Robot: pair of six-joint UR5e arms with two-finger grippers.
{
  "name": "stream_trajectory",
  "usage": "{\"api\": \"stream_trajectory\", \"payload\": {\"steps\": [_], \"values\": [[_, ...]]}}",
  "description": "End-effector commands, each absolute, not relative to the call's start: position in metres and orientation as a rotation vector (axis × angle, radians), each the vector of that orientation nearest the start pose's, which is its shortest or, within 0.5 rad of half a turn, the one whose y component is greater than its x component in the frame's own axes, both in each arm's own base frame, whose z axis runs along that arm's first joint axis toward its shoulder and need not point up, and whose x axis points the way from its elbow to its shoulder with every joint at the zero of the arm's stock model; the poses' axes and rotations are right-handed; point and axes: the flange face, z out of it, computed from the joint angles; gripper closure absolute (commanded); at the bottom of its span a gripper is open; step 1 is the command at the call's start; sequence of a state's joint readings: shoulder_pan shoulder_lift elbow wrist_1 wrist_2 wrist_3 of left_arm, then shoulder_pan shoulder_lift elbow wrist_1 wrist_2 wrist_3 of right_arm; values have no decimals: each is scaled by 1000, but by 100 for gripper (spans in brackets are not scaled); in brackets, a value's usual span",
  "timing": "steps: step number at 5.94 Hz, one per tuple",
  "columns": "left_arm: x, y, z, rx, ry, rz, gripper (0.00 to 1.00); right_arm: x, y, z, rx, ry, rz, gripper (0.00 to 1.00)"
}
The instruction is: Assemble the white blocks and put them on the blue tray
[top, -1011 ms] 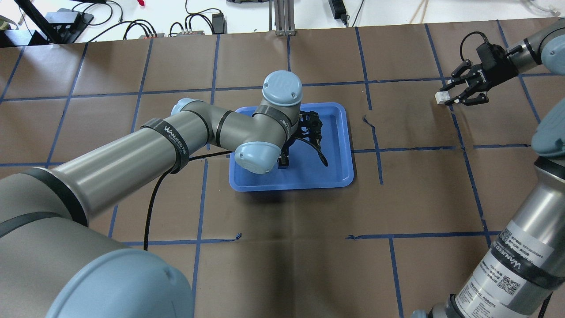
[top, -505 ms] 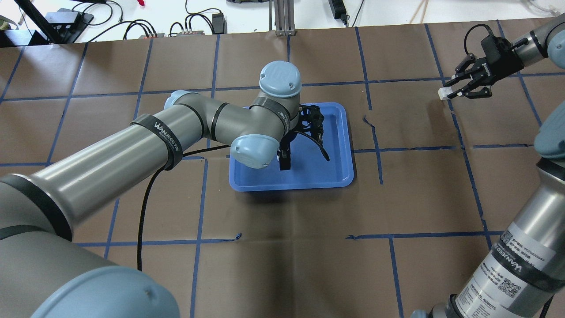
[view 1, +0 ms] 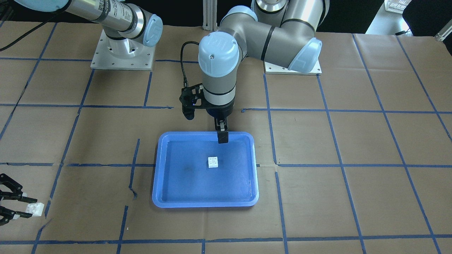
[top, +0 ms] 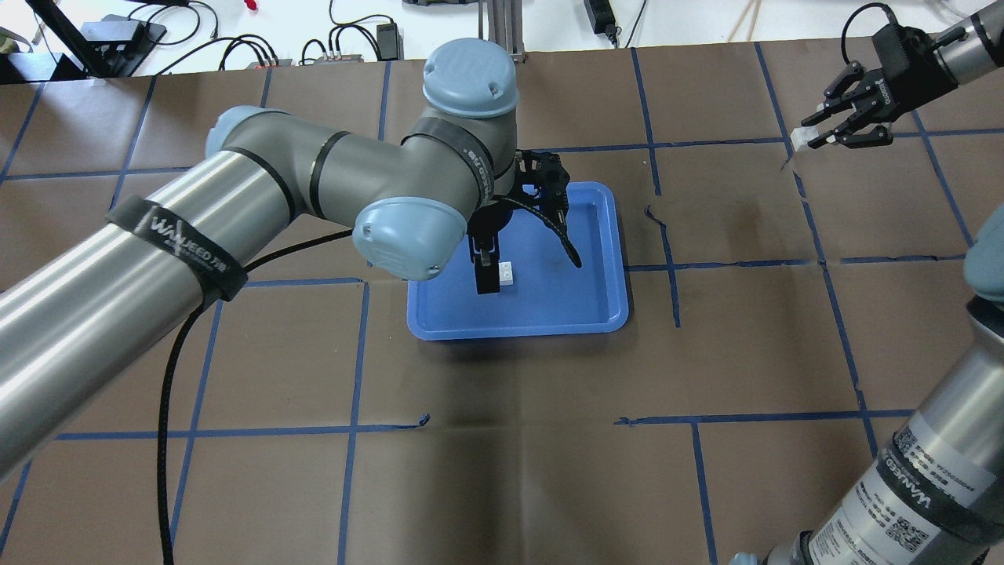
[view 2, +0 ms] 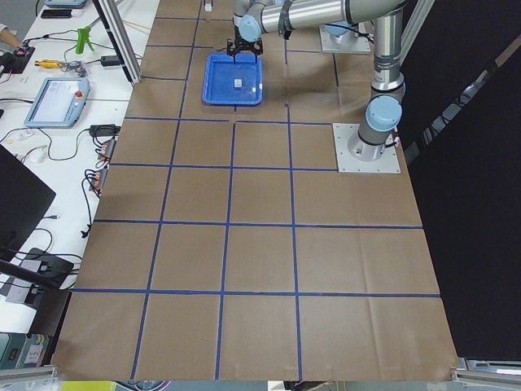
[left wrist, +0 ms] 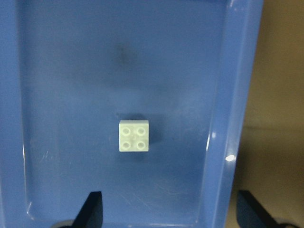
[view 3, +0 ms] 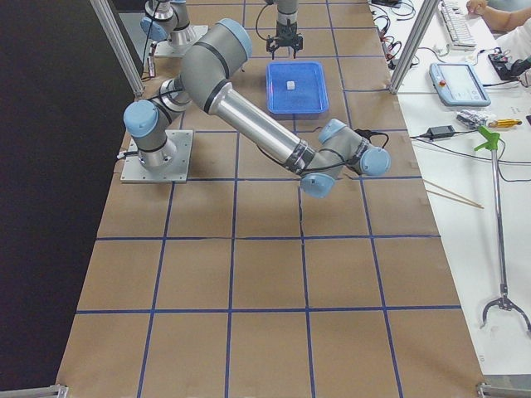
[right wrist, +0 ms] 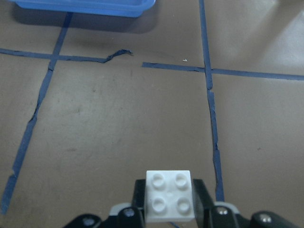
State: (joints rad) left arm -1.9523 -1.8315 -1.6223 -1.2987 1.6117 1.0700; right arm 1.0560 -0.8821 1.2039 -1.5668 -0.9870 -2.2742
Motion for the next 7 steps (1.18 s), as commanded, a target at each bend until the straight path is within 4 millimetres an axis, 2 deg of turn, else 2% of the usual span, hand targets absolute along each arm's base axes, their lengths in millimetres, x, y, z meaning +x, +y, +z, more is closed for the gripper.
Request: {"api": "stream_trajectory", "payload": {"steps": [1,2,3,5,6,7], "values": [[-293,-451,425,1952,2446,125,2,-125,-683,282,-1913,1718,-723,61],[-279,-429,460,1931,2481,187,2,-78,-661,287,-1852,1735,-713,61],[-268,-431,472,1793,2580,187,2,-29,-645,278,-1860,1723,-766,61],[-208,-442,507,1366,2807,91,2,76,-618,246,-1849,1764,-787,61],[-192,-439,527,1174,2867,-14,1,134,-606,238,-1850,1798,-811,61],[-171,-450,532,910,2950,-81,1,177,-586,227,-1799,1865,-865,61]]}}
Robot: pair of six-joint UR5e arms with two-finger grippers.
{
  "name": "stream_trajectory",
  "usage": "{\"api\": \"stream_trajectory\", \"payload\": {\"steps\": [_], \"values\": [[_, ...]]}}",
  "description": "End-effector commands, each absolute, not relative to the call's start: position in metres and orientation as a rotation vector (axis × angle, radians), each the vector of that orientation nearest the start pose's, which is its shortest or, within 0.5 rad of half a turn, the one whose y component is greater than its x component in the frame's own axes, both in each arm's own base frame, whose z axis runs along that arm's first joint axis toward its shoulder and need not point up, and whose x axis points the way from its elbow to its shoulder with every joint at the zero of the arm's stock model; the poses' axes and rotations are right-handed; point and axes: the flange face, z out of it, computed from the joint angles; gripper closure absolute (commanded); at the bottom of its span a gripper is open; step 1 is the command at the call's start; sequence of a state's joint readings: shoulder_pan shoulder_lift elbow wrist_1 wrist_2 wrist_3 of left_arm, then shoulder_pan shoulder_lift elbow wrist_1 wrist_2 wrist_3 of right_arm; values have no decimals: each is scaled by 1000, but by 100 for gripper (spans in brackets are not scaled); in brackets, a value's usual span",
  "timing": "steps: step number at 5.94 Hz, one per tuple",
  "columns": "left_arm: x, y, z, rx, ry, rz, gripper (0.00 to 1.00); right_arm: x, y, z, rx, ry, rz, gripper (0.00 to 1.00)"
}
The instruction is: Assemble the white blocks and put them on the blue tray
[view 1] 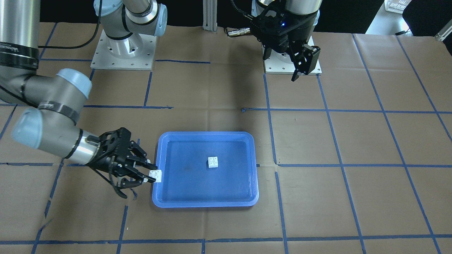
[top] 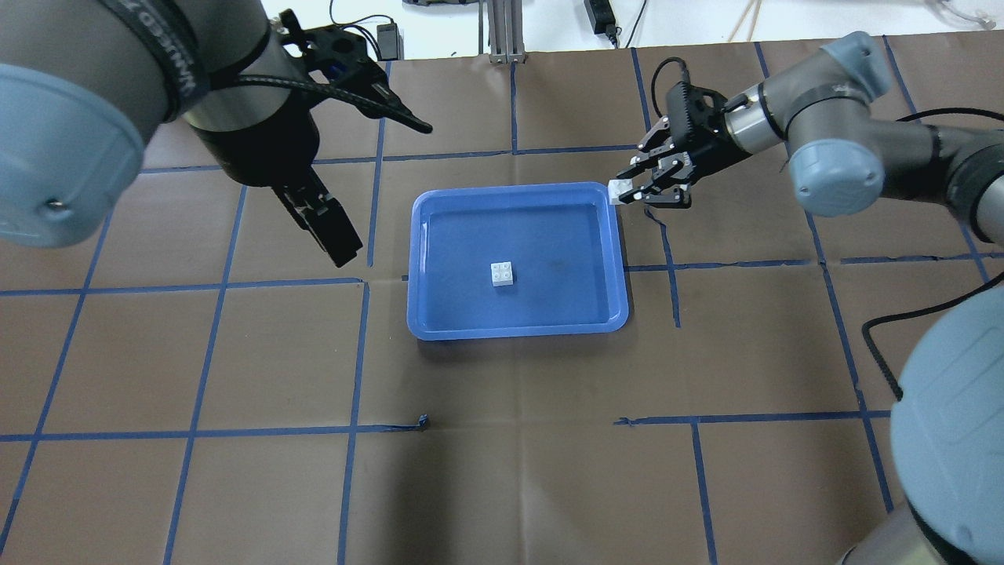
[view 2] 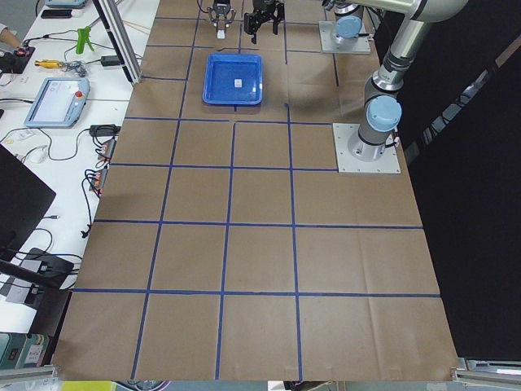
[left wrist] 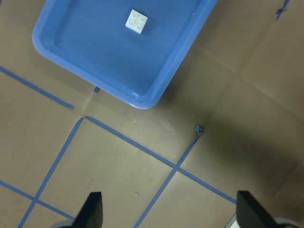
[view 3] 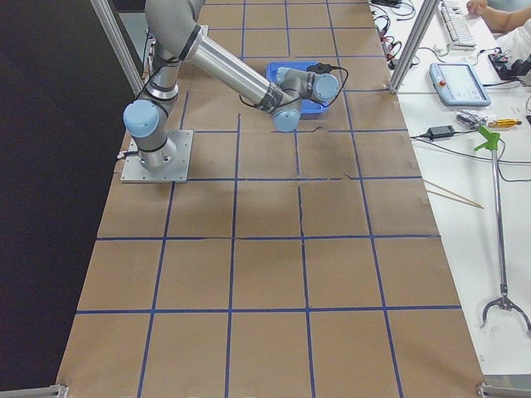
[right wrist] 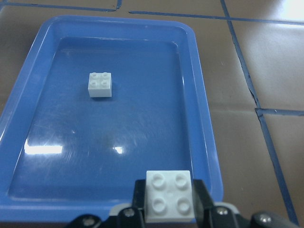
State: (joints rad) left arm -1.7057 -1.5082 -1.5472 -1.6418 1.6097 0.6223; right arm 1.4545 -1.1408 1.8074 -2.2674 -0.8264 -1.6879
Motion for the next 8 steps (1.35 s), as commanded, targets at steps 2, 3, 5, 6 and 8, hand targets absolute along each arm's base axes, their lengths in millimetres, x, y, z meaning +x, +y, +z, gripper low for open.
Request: {"api": "stream_trajectory", "payload": {"steps": [2,3,5,6,8], "values": [[-166,-455,534,168,3092,-215,1,214,-551,178,-1747,1894,-859,60],[-165,-453,537,-145,3106,-245,1,216,-551,162,-1744,1892,-867,60],[-164,-445,543,-335,3102,-266,1,247,-537,150,-1781,1846,-820,60],[-165,-444,542,-328,3110,-263,1,246,-538,151,-1776,1851,-823,60],[-168,-445,541,-106,3199,-229,1,246,-538,152,-1771,1855,-822,60]]}}
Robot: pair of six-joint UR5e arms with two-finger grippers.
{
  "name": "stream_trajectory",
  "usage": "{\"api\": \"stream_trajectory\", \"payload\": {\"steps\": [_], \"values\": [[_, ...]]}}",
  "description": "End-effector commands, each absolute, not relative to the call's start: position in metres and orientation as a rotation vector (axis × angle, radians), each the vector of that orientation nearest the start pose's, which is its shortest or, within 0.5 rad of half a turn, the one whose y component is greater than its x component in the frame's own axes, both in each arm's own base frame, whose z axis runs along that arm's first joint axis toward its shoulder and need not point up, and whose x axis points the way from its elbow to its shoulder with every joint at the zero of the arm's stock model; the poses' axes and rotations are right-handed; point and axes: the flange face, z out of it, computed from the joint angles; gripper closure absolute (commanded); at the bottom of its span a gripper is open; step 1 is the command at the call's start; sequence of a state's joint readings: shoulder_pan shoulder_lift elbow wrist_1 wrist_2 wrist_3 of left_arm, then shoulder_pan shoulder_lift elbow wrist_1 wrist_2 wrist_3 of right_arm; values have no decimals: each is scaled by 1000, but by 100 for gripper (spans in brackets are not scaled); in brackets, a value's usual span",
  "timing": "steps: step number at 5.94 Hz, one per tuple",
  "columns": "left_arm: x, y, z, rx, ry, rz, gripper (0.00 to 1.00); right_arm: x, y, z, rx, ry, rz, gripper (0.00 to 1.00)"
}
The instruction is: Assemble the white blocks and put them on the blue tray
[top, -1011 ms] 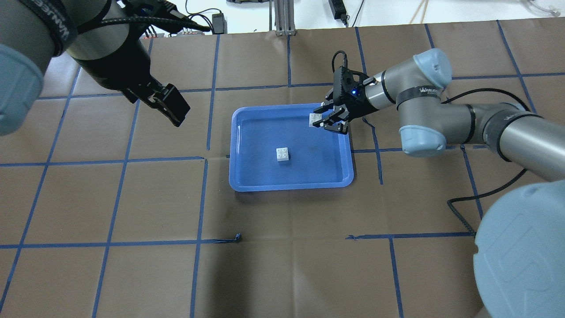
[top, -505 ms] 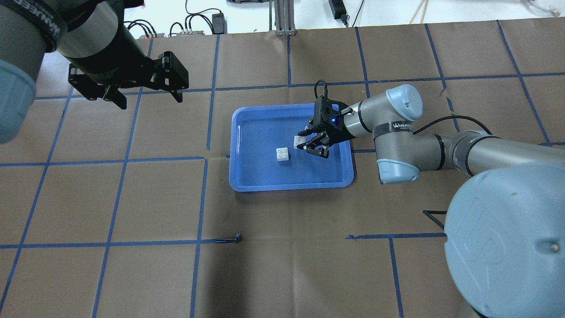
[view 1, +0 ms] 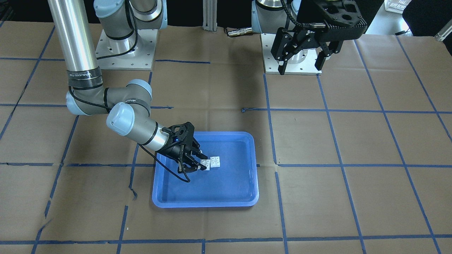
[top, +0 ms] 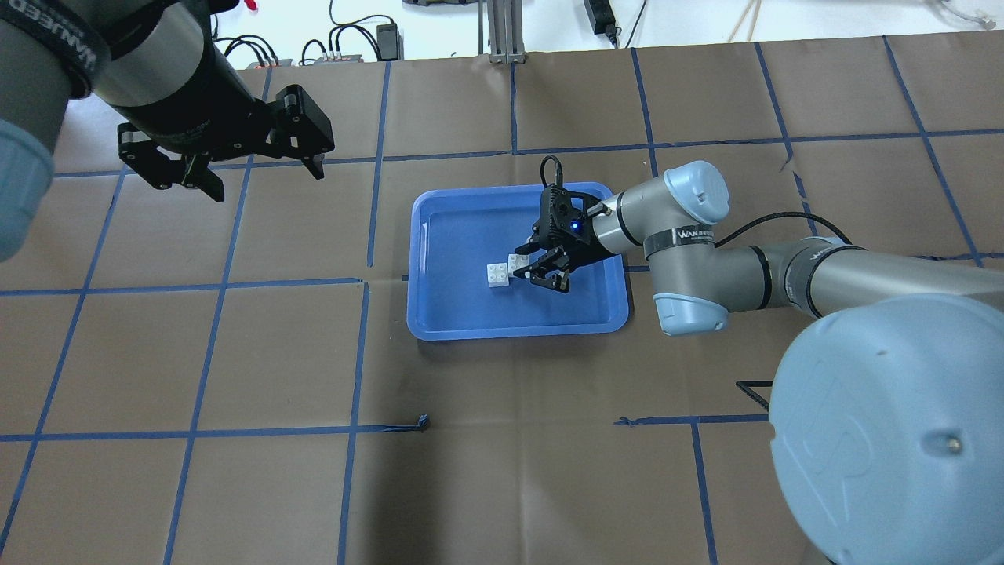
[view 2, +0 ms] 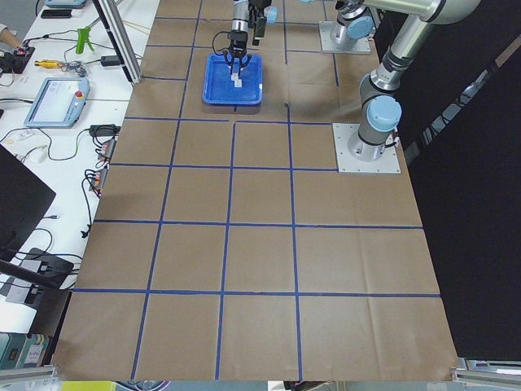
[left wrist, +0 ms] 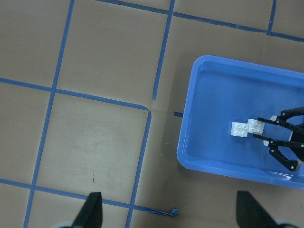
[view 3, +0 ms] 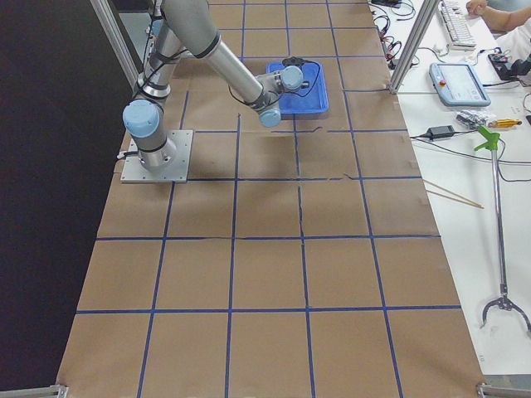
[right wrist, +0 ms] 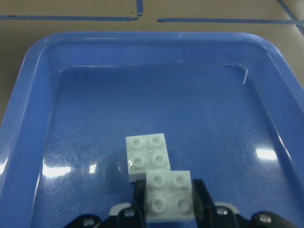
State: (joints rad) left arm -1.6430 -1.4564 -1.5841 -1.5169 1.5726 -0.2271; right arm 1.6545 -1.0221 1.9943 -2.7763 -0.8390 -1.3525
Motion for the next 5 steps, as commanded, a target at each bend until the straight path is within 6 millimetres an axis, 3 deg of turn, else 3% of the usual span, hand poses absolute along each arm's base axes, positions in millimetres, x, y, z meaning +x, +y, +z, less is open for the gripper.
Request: {"api": "stream_trajectory", "payload": {"steps": [1,2,3,5], "values": [[-162,-446,546,-17,3200,-216,1,246,-537,150,-1766,1857,-815,60],[-131,-458,546,-106,3198,-200,1,246,-537,150,-1765,1856,-817,60],[-129,-455,543,-13,3187,-187,1,246,-537,150,-1760,1857,-814,60],[-129,-453,540,-3,3182,-180,1,246,-537,149,-1755,1856,-809,60]]}}
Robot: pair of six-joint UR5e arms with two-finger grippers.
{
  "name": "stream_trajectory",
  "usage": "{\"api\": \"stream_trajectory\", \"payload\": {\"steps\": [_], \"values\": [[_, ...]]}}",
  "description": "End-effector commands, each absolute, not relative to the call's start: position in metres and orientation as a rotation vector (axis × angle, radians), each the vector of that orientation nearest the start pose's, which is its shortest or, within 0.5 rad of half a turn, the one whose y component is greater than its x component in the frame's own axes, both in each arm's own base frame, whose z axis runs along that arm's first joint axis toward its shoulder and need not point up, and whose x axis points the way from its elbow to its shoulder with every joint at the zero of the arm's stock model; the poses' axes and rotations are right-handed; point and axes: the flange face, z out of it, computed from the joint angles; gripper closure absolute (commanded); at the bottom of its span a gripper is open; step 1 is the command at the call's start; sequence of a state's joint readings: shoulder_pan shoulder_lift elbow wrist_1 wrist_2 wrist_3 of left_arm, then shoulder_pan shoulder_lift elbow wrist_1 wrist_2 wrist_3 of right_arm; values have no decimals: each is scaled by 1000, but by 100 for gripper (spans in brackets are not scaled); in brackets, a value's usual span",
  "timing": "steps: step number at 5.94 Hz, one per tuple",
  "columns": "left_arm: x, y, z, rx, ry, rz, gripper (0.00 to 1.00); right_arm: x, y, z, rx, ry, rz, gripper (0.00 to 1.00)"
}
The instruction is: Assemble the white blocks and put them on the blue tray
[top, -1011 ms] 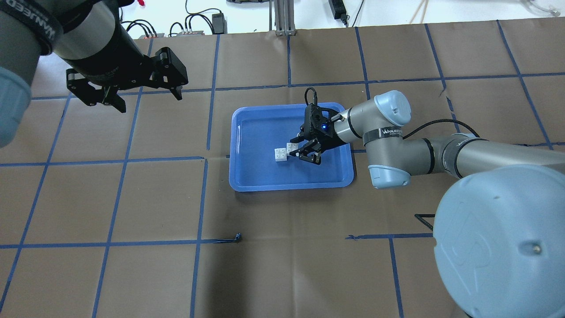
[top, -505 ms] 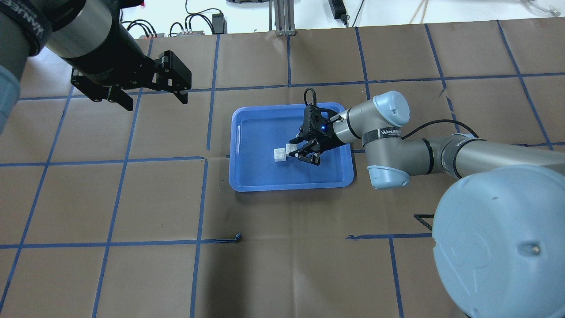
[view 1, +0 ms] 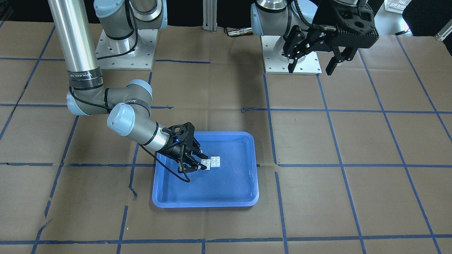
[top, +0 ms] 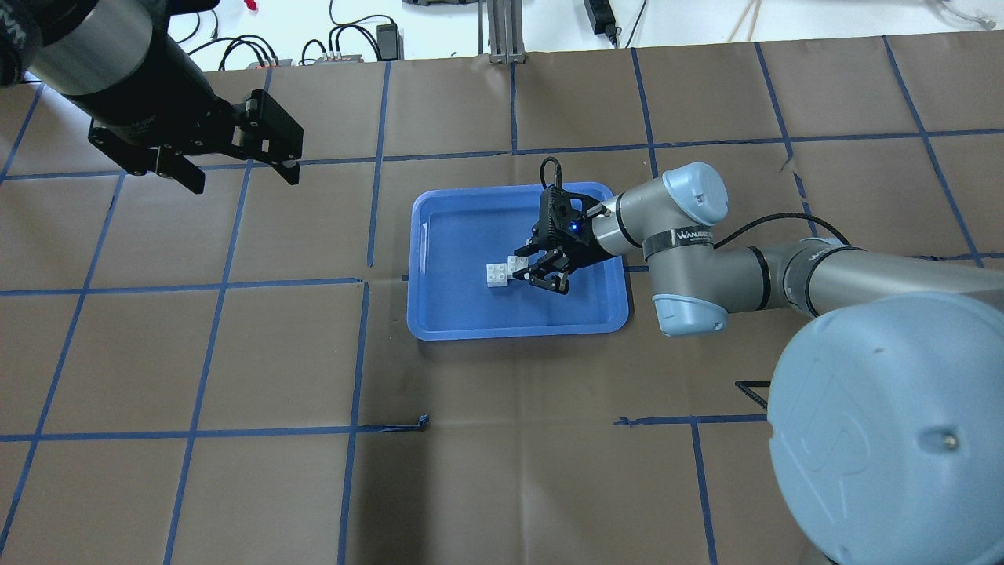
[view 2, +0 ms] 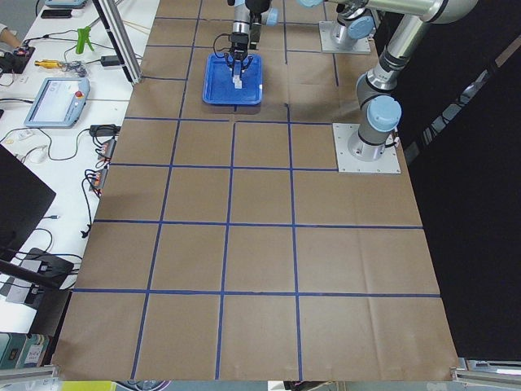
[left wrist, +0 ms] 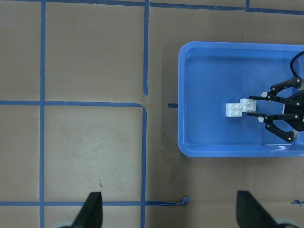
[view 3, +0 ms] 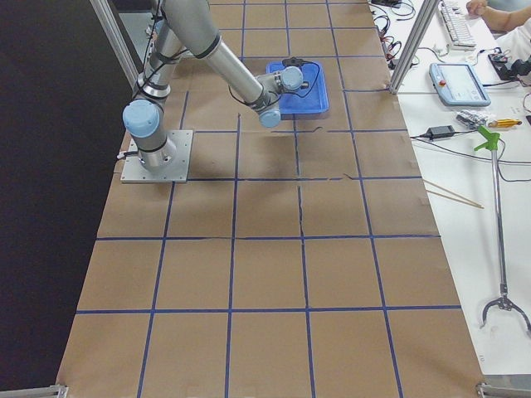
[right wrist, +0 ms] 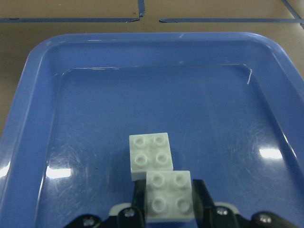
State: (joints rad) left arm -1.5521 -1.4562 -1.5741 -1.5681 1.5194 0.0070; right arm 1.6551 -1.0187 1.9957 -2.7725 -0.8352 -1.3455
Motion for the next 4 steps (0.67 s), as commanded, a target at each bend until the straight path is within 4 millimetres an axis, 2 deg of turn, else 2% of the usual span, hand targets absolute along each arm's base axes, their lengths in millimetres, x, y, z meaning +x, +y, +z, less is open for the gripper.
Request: {"api": "stream_trajectory", "payload": {"steps": [1,4], "values": [[-129,-454,539,0,3183,-185,1,246,-537,149,-1757,1863,-804,60],[-125,-456,537,-12,3187,-186,1,247,-537,149,-1751,1869,-799,60]]}}
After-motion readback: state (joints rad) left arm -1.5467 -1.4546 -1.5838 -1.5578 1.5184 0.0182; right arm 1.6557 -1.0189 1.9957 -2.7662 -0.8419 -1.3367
